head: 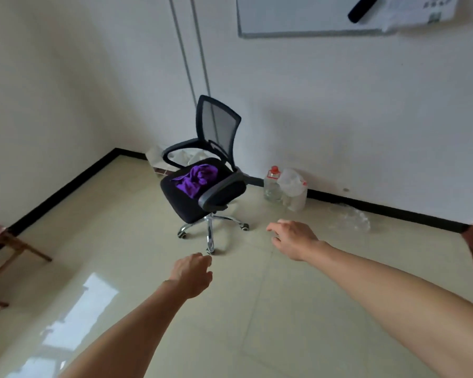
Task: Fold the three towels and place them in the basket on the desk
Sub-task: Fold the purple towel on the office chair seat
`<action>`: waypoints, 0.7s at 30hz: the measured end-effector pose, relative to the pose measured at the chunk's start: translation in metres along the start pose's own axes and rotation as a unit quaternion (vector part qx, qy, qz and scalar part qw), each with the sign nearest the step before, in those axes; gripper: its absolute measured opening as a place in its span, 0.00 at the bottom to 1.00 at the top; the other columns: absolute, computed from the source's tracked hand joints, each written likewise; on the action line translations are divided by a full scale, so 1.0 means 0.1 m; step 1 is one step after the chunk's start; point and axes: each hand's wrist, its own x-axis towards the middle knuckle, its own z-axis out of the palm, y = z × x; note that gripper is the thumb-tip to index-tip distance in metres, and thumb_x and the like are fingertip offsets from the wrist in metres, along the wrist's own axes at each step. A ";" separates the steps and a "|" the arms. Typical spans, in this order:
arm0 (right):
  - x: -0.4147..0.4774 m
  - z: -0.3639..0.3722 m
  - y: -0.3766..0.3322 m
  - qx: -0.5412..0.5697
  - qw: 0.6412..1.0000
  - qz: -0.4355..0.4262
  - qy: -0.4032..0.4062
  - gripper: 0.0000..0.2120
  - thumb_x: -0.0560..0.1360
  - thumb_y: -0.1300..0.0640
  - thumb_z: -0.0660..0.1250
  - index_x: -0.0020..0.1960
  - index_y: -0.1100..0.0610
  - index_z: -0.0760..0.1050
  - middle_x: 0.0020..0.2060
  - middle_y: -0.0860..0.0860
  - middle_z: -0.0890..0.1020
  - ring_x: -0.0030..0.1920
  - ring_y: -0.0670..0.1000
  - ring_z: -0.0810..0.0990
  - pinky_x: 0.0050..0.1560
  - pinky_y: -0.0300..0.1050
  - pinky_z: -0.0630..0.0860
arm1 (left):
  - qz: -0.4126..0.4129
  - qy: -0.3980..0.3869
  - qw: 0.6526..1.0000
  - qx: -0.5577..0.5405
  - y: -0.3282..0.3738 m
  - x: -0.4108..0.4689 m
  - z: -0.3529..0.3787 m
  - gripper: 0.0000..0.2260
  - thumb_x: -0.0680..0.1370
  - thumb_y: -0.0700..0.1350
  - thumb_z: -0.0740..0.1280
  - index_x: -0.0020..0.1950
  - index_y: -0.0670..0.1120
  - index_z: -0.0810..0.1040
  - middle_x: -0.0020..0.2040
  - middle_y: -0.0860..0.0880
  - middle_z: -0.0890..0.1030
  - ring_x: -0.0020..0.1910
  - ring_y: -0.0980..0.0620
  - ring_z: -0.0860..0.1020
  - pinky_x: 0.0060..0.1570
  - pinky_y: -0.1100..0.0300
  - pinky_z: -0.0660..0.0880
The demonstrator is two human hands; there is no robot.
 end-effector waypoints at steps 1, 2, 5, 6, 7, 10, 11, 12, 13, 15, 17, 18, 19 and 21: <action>0.15 0.01 -0.17 -0.001 1.000 -0.010 -0.001 0.17 0.78 0.53 0.57 0.66 0.47 0.71 0.61 0.52 0.77 0.58 0.57 0.77 0.52 0.47 0.72 | -0.015 0.002 1.000 -0.004 -0.21 0.02 -0.03 0.14 0.79 0.51 0.59 0.63 0.50 0.74 0.61 0.50 0.77 0.59 0.46 0.76 0.53 0.57 0.71; 0.41 0.01 -0.39 -0.007 1.000 -0.026 -0.006 0.17 0.78 0.53 0.57 0.66 0.47 0.71 0.61 0.52 0.77 0.58 0.57 0.77 0.52 0.47 0.72 | -0.037 0.005 0.999 -0.015 -0.51 0.08 -0.07 0.14 0.79 0.51 0.59 0.63 0.50 0.74 0.61 0.50 0.77 0.59 0.46 0.76 0.52 0.58 0.71; 0.85 0.02 -0.70 -0.016 0.999 -0.049 -0.015 0.17 0.78 0.53 0.57 0.66 0.46 0.71 0.61 0.51 0.76 0.58 0.57 0.77 0.52 0.47 0.72 | -0.068 0.009 0.997 -0.038 -0.92 0.22 -0.12 0.14 0.78 0.50 0.60 0.62 0.49 0.74 0.59 0.49 0.77 0.57 0.46 0.77 0.50 0.58 0.70; 1.02 0.06 -0.79 -0.022 0.998 -0.057 -0.021 0.17 0.78 0.53 0.57 0.66 0.46 0.71 0.61 0.51 0.77 0.58 0.57 0.77 0.51 0.47 0.72 | -0.077 0.008 0.996 -0.048 -1.04 0.29 -0.12 0.14 0.78 0.50 0.60 0.62 0.49 0.74 0.59 0.49 0.77 0.57 0.46 0.77 0.50 0.58 0.70; 1.21 0.09 -0.88 -0.026 0.997 -0.062 -0.029 0.17 0.77 0.52 0.58 0.65 0.46 0.71 0.61 0.51 0.77 0.58 0.57 0.77 0.51 0.47 0.72 | -0.083 0.008 0.995 -0.058 -1.18 0.37 -0.11 0.14 0.78 0.50 0.60 0.62 0.49 0.74 0.60 0.49 0.77 0.58 0.45 0.76 0.51 0.58 0.70; 1.74 0.22 -1.08 -0.030 0.996 -0.070 -0.046 0.17 0.78 0.52 0.58 0.65 0.47 0.71 0.61 0.50 0.76 0.58 0.57 0.77 0.51 0.46 0.71 | -0.093 -0.001 0.993 -0.072 -1.52 0.67 -0.12 0.15 0.78 0.51 0.60 0.63 0.50 0.74 0.60 0.49 0.77 0.58 0.45 0.76 0.52 0.57 0.70; 1.98 0.28 -1.15 -0.029 0.996 -0.073 -0.053 0.17 0.78 0.53 0.58 0.66 0.47 0.71 0.62 0.50 0.76 0.58 0.56 0.77 0.52 0.46 0.71 | -0.097 -0.004 0.993 -0.074 -1.68 0.82 -0.14 0.15 0.78 0.51 0.60 0.64 0.50 0.74 0.60 0.49 0.77 0.58 0.45 0.76 0.52 0.57 0.70; 2.19 0.33 -1.21 -0.029 0.995 -0.076 -0.057 0.18 0.78 0.53 0.58 0.67 0.47 0.70 0.62 0.50 0.76 0.59 0.56 0.77 0.53 0.47 0.72 | -0.098 -0.006 0.992 -0.077 -1.81 0.95 -0.17 0.15 0.78 0.51 0.60 0.64 0.50 0.73 0.60 0.49 0.77 0.58 0.45 0.76 0.52 0.57 0.70; 2.41 0.36 -1.28 -0.028 0.995 -0.078 -0.062 0.18 0.78 0.53 0.58 0.67 0.47 0.70 0.62 0.50 0.76 0.59 0.56 0.77 0.53 0.47 0.72 | -0.100 -0.007 0.992 -0.079 -1.94 1.10 -0.21 0.15 0.78 0.51 0.60 0.64 0.49 0.73 0.60 0.49 0.76 0.57 0.44 0.76 0.52 0.57 0.70; 2.92 0.42 -1.43 -0.021 0.993 -0.087 -0.071 0.18 0.78 0.53 0.58 0.67 0.48 0.70 0.62 0.51 0.76 0.59 0.56 0.77 0.54 0.48 0.72 | -0.112 -0.007 0.990 -0.091 -2.25 1.41 -0.31 0.15 0.78 0.50 0.60 0.64 0.49 0.73 0.61 0.49 0.76 0.57 0.44 0.76 0.52 0.57 0.71; 3.44 0.43 -1.59 -0.014 0.992 -0.091 -0.084 0.17 0.78 0.53 0.59 0.67 0.48 0.70 0.61 0.51 0.76 0.59 0.57 0.77 0.53 0.48 0.72 | -0.129 -0.013 0.987 -0.097 -2.55 1.70 -0.45 0.15 0.79 0.51 0.60 0.64 0.50 0.73 0.61 0.49 0.76 0.57 0.45 0.76 0.51 0.57 0.70; 3.64 0.42 -1.66 -0.010 0.991 -0.094 -0.092 0.17 0.78 0.53 0.59 0.67 0.48 0.70 0.61 0.51 0.76 0.59 0.56 0.77 0.53 0.48 0.72 | -0.132 -0.016 0.986 -0.096 -2.67 1.80 -0.51 0.15 0.79 0.51 0.60 0.65 0.50 0.73 0.61 0.49 0.76 0.58 0.45 0.76 0.51 0.58 0.70; 3.86 0.42 -1.74 -0.009 0.990 -0.097 -0.100 0.18 0.78 0.53 0.59 0.67 0.49 0.70 0.61 0.51 0.76 0.59 0.56 0.76 0.54 0.48 0.72 | -0.137 -0.020 0.986 -0.093 -2.81 1.91 -0.57 0.16 0.79 0.51 0.60 0.65 0.50 0.72 0.62 0.49 0.76 0.58 0.45 0.76 0.51 0.58 0.70; 4.31 0.40 -1.92 -0.007 0.989 -0.102 -0.109 0.18 0.78 0.53 0.59 0.68 0.49 0.70 0.62 0.51 0.76 0.60 0.55 0.76 0.55 0.49 0.72 | -0.150 -0.014 0.984 -0.096 -3.12 2.13 -0.68 0.16 0.79 0.52 0.60 0.66 0.51 0.72 0.62 0.50 0.75 0.59 0.46 0.76 0.51 0.58 0.70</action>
